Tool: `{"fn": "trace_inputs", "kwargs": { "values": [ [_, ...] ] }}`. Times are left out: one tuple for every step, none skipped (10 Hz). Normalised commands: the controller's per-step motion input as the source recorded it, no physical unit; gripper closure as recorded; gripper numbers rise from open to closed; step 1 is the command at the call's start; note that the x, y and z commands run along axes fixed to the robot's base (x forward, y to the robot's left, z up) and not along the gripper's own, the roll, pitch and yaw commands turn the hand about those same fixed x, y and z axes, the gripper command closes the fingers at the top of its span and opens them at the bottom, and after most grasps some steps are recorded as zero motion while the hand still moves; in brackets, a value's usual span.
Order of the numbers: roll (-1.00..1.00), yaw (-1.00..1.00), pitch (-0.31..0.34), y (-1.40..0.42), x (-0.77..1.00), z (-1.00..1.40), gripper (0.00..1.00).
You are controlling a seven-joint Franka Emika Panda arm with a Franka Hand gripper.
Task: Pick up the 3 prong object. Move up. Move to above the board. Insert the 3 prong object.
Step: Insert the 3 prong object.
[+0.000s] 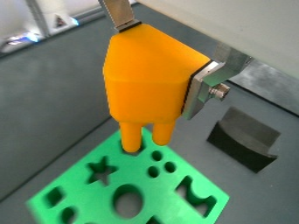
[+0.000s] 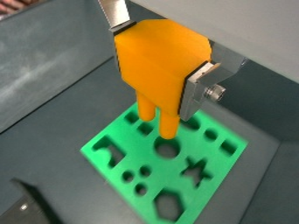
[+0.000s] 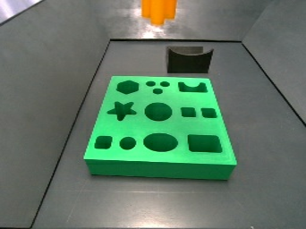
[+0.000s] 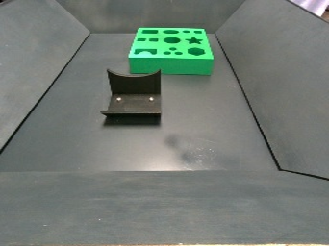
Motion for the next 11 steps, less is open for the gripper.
{"fn": "trace_inputs", "kwargs": {
  "values": [
    [0.31, -0.18, -0.101, 0.50, 0.22, -0.55, 1.00],
    [0.32, -0.15, -0.116, 0.50, 0.25, -0.51, 1.00],
    [0.32, -0.02, -0.124, 0.48, 0.24, -0.54, 1.00],
    [0.30, 0.09, -0.086, 0.38, 0.27, -0.54, 1.00],
    [0.11, 0.33, -0.009, 0.30, 0.40, -0.47, 1.00],
    [0.06, 0.35, -0.036, 0.24, 0.39, -0.54, 1.00],
    [0.05, 0.36, -0.043, 0.03, 0.11, -0.46, 1.00],
    [-0.03, 0.12, -0.037, -0.04, 0.00, -0.05, 1.00],
    [0.00, 0.01, 0.000, -0.06, 0.00, 0.00, 1.00],
    [0.09, 0.16, 0.007, -0.23, 0.00, -0.21, 1.00],
    [0.15, 0.17, 0.013, -0.22, 0.00, -0.35, 1.00]
  ]
}}
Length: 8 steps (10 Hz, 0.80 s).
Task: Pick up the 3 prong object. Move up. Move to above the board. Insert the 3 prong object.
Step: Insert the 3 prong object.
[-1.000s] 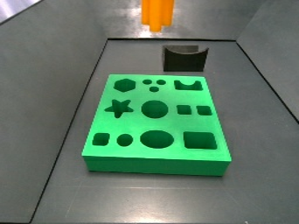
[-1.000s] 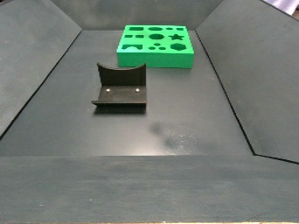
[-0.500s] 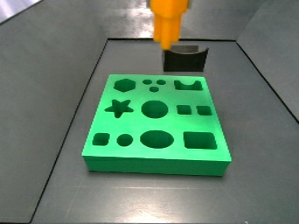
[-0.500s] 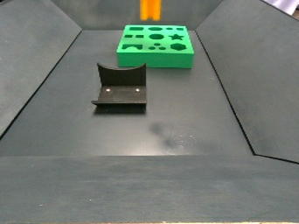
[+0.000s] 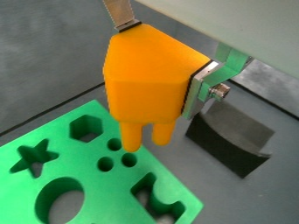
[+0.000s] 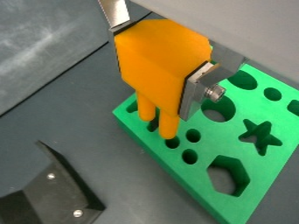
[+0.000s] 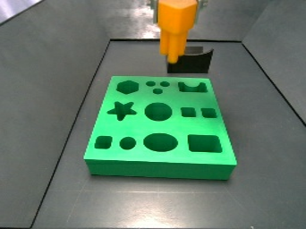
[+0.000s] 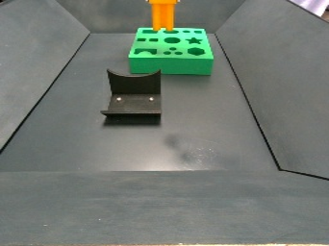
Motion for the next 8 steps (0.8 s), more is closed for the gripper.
{"fn": "trace_inputs", "kwargs": {
  "values": [
    [0.14, 0.00, 0.000, -0.13, 0.05, -0.38, 1.00],
    [0.20, -0.01, 0.000, -0.01, 0.12, -0.49, 1.00],
    [0.20, -0.08, 0.000, -0.01, 0.05, -0.51, 1.00],
    [0.14, -0.17, 0.000, -0.09, 0.05, -0.41, 1.00],
    [0.09, -0.15, 0.000, -0.15, 0.00, -0.28, 1.00],
    [0.04, -0.08, 0.000, -0.13, -0.07, -0.03, 1.00],
    [0.03, -0.02, 0.000, -0.07, -0.07, 0.00, 1.00],
    [0.02, 0.00, -0.016, -0.02, -0.05, -0.11, 1.00]
  ]
}}
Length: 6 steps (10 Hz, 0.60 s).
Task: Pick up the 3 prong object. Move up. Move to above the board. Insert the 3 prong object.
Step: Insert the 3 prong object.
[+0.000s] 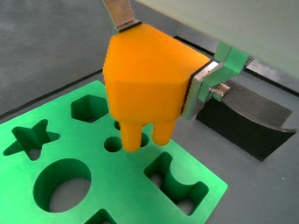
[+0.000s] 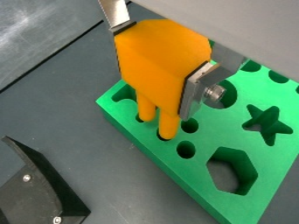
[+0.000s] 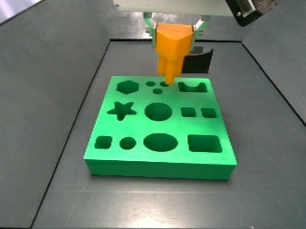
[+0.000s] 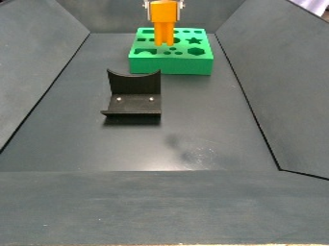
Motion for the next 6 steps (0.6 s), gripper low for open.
{"fn": "trace_inputs", "kwargs": {
  "values": [
    [0.04, 0.00, -0.013, -0.02, -0.05, -0.16, 1.00],
    [0.05, 0.00, -0.004, -0.01, -0.06, -0.21, 1.00],
    [0.06, 0.00, -0.020, 0.00, -0.09, -0.24, 1.00],
    [0.05, 0.00, -0.004, -0.04, -0.09, -0.21, 1.00],
    [0.02, 0.00, -0.020, -0.02, -0.07, -0.19, 1.00],
    [0.03, 0.00, -0.020, -0.01, -0.07, -0.19, 1.00]
  ]
}}
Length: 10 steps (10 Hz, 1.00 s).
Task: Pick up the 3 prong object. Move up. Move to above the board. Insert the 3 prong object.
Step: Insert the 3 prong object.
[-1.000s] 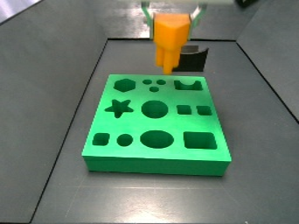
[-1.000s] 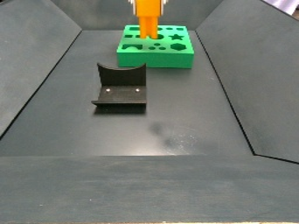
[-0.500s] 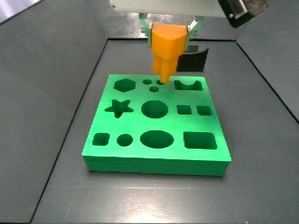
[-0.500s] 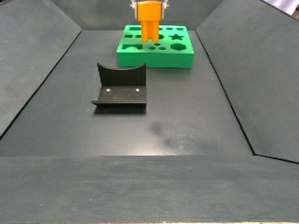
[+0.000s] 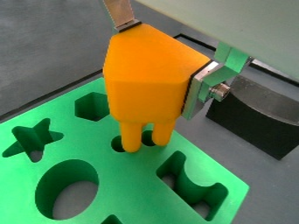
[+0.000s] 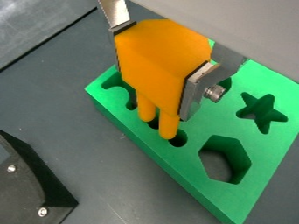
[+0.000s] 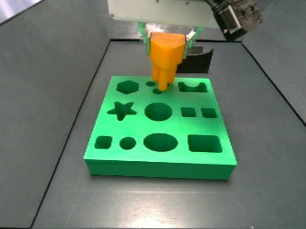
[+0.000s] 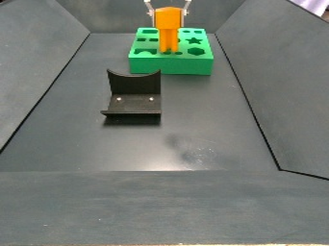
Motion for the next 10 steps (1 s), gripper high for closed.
{"fn": "trace_inputs", "kwargs": {
  "values": [
    [0.03, 0.00, -0.019, 0.00, -0.09, -0.18, 1.00],
    [0.02, 0.00, -0.030, 0.00, -0.10, -0.16, 1.00],
    [0.00, 0.00, -0.034, 0.00, -0.09, -0.15, 1.00],
    [0.00, 0.00, -0.054, 0.00, -0.12, -0.16, 1.00],
    [0.00, 0.00, -0.061, 0.00, -0.14, -0.16, 1.00],
    [0.00, 0.00, -0.079, 0.00, -0.14, -0.16, 1.00],
    [0.00, 0.00, -0.104, 0.00, -0.11, -0.17, 1.00],
    [0.00, 0.00, -0.136, 0.00, -0.06, -0.21, 1.00],
    [0.00, -0.01, -0.137, 0.00, -0.04, -0.28, 1.00],
    [0.00, 0.00, -0.147, 0.00, -0.03, -0.38, 1.00]
  ]
}}
